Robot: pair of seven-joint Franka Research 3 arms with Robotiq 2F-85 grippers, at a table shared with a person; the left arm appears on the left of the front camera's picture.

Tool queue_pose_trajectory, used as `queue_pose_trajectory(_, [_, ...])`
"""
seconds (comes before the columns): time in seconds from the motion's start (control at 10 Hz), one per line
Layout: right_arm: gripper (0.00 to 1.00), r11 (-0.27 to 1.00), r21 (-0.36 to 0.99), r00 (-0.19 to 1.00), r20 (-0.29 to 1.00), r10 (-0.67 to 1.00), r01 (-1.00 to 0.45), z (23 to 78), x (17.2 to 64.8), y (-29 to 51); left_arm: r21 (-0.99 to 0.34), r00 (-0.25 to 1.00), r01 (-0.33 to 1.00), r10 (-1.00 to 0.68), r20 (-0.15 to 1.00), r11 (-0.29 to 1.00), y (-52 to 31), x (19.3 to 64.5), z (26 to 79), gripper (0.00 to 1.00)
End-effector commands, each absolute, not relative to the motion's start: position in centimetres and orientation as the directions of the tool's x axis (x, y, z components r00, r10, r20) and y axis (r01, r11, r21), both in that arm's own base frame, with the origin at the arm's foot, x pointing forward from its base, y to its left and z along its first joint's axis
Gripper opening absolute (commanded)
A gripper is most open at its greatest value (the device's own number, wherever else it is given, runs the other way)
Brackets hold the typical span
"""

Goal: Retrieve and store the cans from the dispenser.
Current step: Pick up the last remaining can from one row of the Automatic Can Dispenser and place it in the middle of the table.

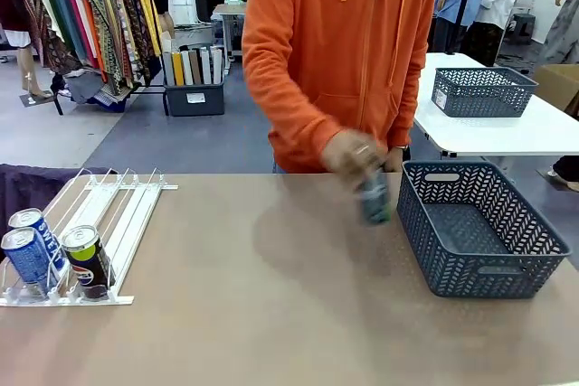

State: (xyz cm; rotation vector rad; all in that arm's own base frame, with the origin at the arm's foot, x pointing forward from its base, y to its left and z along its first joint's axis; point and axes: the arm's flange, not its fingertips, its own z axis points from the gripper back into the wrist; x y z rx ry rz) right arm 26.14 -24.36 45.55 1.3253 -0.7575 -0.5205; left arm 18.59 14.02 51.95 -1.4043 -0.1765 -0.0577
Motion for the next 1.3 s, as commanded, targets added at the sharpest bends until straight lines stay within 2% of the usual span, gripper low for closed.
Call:
queue_pose_trajectory(0.0, [1.00,0.187,0.977,0.655,0.207,-0.727,-0.102,45.9,26.4,-24.4,-0.972,0.981,0.173,0.065,0.185,0.156,14.3,18.6,52.1,1.00])
queue_pose_trajectory(0.5, [1.00,0.187,0.977,0.655,0.207,-0.727,-0.102,45.9,26.4,-24.4,-0.974,0.984,0.150,0.071,0.164,0.171,14.2,18.5,51.8,1.00])
queue_pose_trajectory(0.6, [1.00,0.187,0.977,0.655,0.207,-0.727,-0.102,45.9,26.4,-24.4,-0.924,0.985,0.160,0.003,0.171,0.347,12.9,20.4,53.4,1.00])
queue_pose_trajectory(0.7, [1.00,0.187,0.977,0.655,0.207,-0.727,-0.102,45.9,26.4,-24.4,-0.826,0.993,0.107,-0.023,0.114,0.554,10.1,23.0,54.6,1.00])
queue_pose_trajectory(0.8, [1.00,0.187,0.977,0.655,0.207,-0.727,-0.102,45.9,26.4,-24.4,-0.726,0.996,0.082,-0.036,0.080,0.682,7.3,25.1,55.4,1.00])
queue_pose_trajectory(0.9, [1.00,0.187,0.977,0.655,0.207,-0.727,-0.102,45.9,26.4,-24.4,-0.626,0.995,0.100,-0.071,0.071,0.774,4.1,26.8,55.7,1.00])
queue_pose_trajectory(1.0, [1.00,0.187,0.977,0.655,0.207,-0.727,-0.102,45.9,26.4,-24.4,-0.459,0.993,0.114,-0.097,0.061,0.881,1.3,28.4,55.0,1.00])
queue_pose_trajectory(1.1, [1.00,0.187,0.977,0.655,0.207,-0.727,-0.102,45.9,26.4,-24.4,-0.300,0.997,0.061,-0.047,0.053,0.952,0.0,29.7,54.1,1.00])
queue_pose_trajectory(1.2, [1.00,0.187,0.977,0.655,0.207,-0.727,-0.102,45.9,26.4,-24.4,-0.183,0.996,0.086,-0.077,0.055,0.979,-0.9,30.7,53.0,1.00])
